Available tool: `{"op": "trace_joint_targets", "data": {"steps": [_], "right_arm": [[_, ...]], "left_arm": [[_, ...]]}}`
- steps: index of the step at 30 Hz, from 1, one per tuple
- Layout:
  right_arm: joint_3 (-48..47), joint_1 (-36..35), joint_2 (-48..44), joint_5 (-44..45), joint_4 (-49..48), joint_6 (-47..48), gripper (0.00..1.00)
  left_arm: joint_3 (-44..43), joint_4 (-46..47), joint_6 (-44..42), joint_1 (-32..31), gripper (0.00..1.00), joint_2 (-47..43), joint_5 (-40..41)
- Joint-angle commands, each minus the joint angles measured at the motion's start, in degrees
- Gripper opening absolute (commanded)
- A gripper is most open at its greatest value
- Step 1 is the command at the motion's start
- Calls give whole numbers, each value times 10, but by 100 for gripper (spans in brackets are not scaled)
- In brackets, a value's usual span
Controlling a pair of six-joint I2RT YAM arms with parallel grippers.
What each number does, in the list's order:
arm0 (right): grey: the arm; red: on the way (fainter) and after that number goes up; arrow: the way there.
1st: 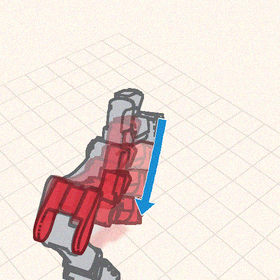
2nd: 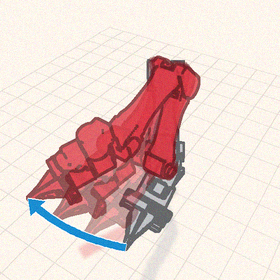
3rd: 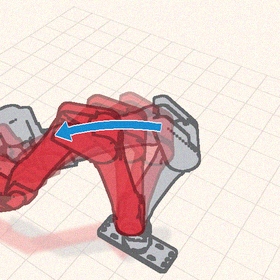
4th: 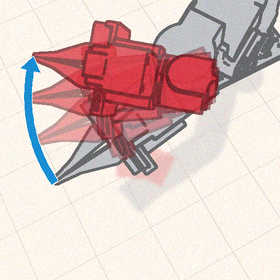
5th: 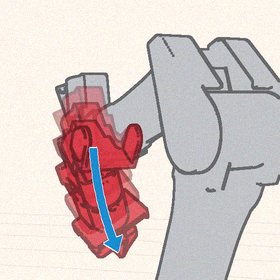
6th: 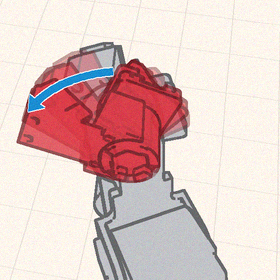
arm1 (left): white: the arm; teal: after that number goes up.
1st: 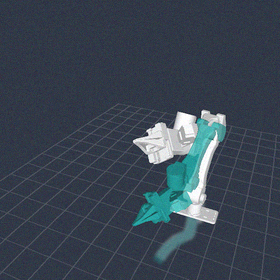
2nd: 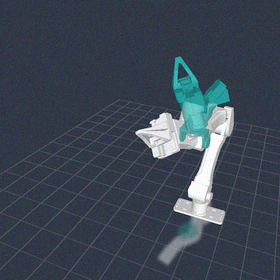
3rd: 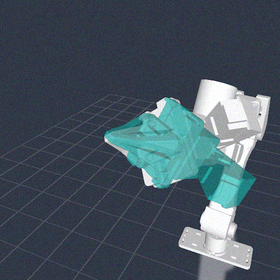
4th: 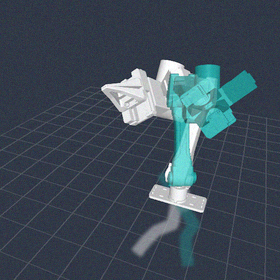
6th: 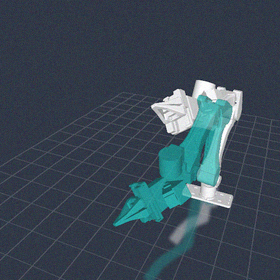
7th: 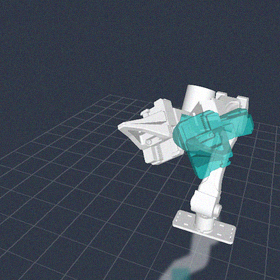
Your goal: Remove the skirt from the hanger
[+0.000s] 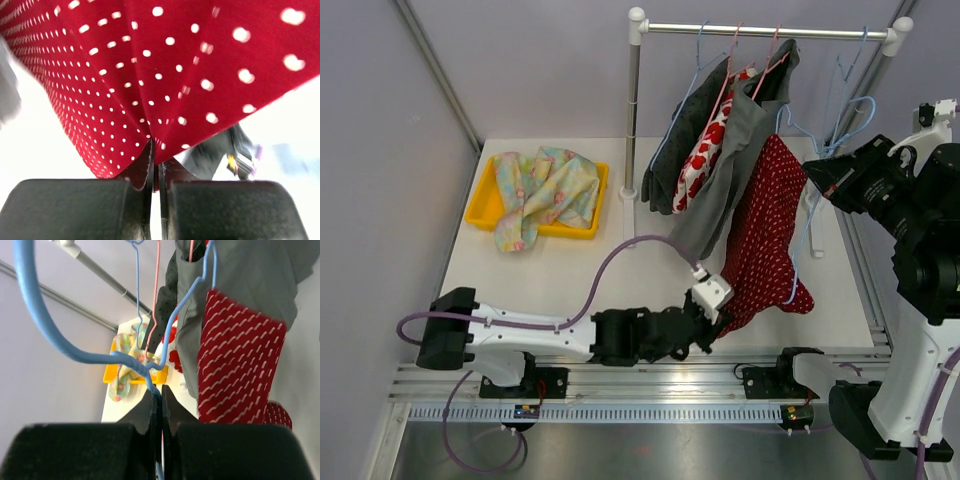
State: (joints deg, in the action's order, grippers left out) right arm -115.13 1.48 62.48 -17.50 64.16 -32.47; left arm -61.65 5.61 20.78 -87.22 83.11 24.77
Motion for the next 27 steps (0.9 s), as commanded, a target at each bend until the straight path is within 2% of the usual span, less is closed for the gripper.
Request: {"op": "trace_joint_targets", "data": {"steps": [1,6,10,14,17,27], "right_arm": [[-80,-1,25,42,-31,20,0],[-117,-1,55,91,-24,46,0],[-82,-1,63,98,-48,53,0],[-35,-1,82,93,-101,63,0],[-61,0,130,109,-109,83,0],[-263,0,326,157,-82,141,0]], "left_arm": [[97,-54,113,-78,0,-30,85],[140,-143,258,-179,0,-39,163],[106,-218,293,-221,0,-16,191],[78,-223,270,-221,0,-6,210],[72,-220,247,-216,0,-9,220],[144,-200,251,-189,0,-80,215]]}}
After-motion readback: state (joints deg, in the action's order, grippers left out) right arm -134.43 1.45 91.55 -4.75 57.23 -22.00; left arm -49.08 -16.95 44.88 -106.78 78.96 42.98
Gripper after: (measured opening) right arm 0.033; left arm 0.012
